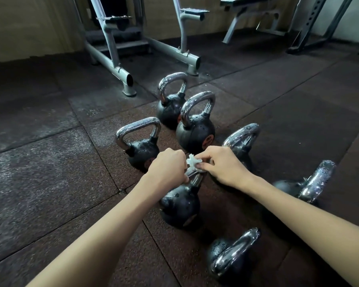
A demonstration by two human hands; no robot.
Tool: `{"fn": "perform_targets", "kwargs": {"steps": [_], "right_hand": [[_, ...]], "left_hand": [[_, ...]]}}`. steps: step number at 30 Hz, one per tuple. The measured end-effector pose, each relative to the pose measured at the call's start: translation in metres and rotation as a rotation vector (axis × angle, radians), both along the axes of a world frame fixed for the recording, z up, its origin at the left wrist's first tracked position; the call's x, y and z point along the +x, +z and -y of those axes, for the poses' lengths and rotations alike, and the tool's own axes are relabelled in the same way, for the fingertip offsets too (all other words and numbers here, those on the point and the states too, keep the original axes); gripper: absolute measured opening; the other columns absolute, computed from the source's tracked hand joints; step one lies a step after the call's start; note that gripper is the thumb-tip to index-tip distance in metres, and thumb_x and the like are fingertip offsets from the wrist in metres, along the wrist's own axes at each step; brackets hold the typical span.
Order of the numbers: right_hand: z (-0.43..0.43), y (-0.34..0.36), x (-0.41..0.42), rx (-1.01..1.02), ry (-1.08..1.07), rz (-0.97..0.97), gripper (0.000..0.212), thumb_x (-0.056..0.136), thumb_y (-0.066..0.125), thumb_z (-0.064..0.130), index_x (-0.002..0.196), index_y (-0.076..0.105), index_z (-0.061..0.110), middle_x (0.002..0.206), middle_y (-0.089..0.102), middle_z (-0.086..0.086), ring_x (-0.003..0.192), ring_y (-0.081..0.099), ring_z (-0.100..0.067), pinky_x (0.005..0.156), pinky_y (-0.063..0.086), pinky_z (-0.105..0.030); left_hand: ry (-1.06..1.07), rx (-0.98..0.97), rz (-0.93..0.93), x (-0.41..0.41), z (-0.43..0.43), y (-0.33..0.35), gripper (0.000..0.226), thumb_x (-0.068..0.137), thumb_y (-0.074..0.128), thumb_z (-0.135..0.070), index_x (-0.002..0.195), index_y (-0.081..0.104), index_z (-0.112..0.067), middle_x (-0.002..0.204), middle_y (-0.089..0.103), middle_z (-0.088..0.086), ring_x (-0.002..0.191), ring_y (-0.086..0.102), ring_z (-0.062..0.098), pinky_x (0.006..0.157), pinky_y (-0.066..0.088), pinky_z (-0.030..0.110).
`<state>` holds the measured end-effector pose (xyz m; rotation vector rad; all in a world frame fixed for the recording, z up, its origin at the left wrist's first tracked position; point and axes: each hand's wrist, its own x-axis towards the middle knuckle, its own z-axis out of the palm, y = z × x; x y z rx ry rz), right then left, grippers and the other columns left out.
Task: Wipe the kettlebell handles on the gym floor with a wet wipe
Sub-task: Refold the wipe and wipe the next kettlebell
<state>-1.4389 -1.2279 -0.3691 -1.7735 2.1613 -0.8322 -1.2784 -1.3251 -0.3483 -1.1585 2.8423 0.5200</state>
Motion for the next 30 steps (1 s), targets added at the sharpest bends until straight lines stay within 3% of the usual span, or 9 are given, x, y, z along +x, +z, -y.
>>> {"fn": "perform_targets", "kwargs": {"steps": [4, 7, 13, 16, 18, 20, 23, 28, 30], "right_hand": [[0.002, -0.006, -0.004, 0.019, -0.032, 0.056, 0.023, 0.089, 0.078, 0.025, 0.112, 0.080, 0.025, 0.086, 0.070, 0.010, 0.065, 0.055, 0.006, 0.065, 0.037, -0.009], [0.006, -0.002, -0.010, 0.068, -0.034, 0.125, 0.020, 0.090, 0.077, 0.023, 0.109, 0.082, 0.025, 0.070, 0.067, 0.026, 0.059, 0.055, 0.010, 0.062, 0.038, -0.007], [0.007, -0.008, 0.016, -0.017, 0.060, 0.121, 0.022, 0.090, 0.078, 0.019, 0.112, 0.080, 0.021, 0.089, 0.070, 0.004, 0.062, 0.054, 0.008, 0.063, 0.039, -0.010], [0.010, -0.021, 0.010, 0.028, 0.039, 0.224, 0.017, 0.091, 0.075, 0.014, 0.099, 0.082, 0.027, 0.069, 0.066, 0.018, 0.054, 0.054, 0.006, 0.058, 0.037, -0.009], [0.011, -0.030, 0.005, 0.073, 0.025, 0.319, 0.022, 0.092, 0.074, 0.016, 0.085, 0.080, 0.036, 0.060, 0.063, 0.015, 0.048, 0.045, 0.001, 0.057, 0.034, -0.016], [0.013, -0.037, 0.002, 0.076, 0.021, 0.389, 0.027, 0.093, 0.073, 0.021, 0.078, 0.078, 0.043, 0.065, 0.068, 0.000, 0.057, 0.044, -0.007, 0.062, 0.036, -0.028], [0.018, -0.038, -0.002, 0.057, 0.061, 0.443, 0.015, 0.091, 0.075, 0.029, 0.095, 0.080, 0.042, 0.088, 0.077, -0.016, 0.069, 0.052, -0.016, 0.070, 0.043, -0.035], [0.008, -0.054, 0.002, 0.087, -0.029, 0.640, 0.014, 0.094, 0.074, 0.016, 0.100, 0.083, 0.025, 0.099, 0.080, 0.004, 0.093, 0.068, -0.007, 0.093, 0.052, -0.032], [0.000, -0.067, 0.008, 0.189, -0.016, 0.671, 0.010, 0.094, 0.075, 0.018, 0.092, 0.083, 0.024, 0.093, 0.080, 0.004, 0.085, 0.067, -0.008, 0.086, 0.050, -0.027]], "left_hand": [[0.010, -0.072, -0.010, 0.011, -0.006, -0.019, 0.023, 0.089, 0.079, -0.037, 0.097, 0.069, -0.018, 0.100, 0.069, 0.008, 0.095, 0.068, 0.034, 0.082, 0.057, 0.042], [0.041, -0.064, -0.047, 0.025, -0.008, -0.027, 0.018, 0.091, 0.075, -0.040, 0.102, 0.071, -0.027, 0.105, 0.071, 0.006, 0.096, 0.067, 0.032, 0.083, 0.057, 0.042], [0.142, 0.012, -0.097, 0.062, -0.008, -0.025, 0.014, 0.087, 0.078, -0.042, 0.098, 0.075, -0.033, 0.103, 0.075, -0.002, 0.101, 0.068, 0.026, 0.088, 0.056, 0.037], [0.153, 0.031, -0.096, 0.079, -0.005, -0.020, 0.013, 0.089, 0.078, -0.040, 0.095, 0.075, -0.029, 0.101, 0.077, -0.007, 0.099, 0.070, 0.021, 0.084, 0.054, 0.031], [0.157, 0.107, -0.156, 0.087, -0.001, -0.016, 0.022, 0.087, 0.081, -0.038, 0.109, 0.080, -0.032, 0.109, 0.078, -0.009, 0.105, 0.071, 0.014, 0.089, 0.051, 0.024], [0.151, 0.186, -0.211, 0.091, 0.003, -0.013, 0.038, 0.085, 0.083, -0.038, 0.122, 0.077, -0.034, 0.114, 0.078, -0.010, 0.108, 0.070, 0.006, 0.090, 0.047, 0.017], [0.128, 0.187, -0.206, 0.089, 0.004, -0.014, 0.038, 0.085, 0.083, -0.040, 0.123, 0.076, -0.036, 0.115, 0.078, -0.010, 0.108, 0.070, 0.004, 0.089, 0.046, 0.015], [0.134, 0.199, -0.216, 0.092, 0.003, -0.015, 0.033, 0.086, 0.083, -0.037, 0.119, 0.077, -0.036, 0.114, 0.078, -0.009, 0.109, 0.070, 0.005, 0.089, 0.046, 0.017], [0.143, 0.222, -0.221, 0.094, 0.007, -0.017, 0.034, 0.085, 0.084, -0.036, 0.118, 0.077, -0.036, 0.114, 0.078, -0.009, 0.108, 0.070, 0.005, 0.093, 0.048, 0.018]]}}
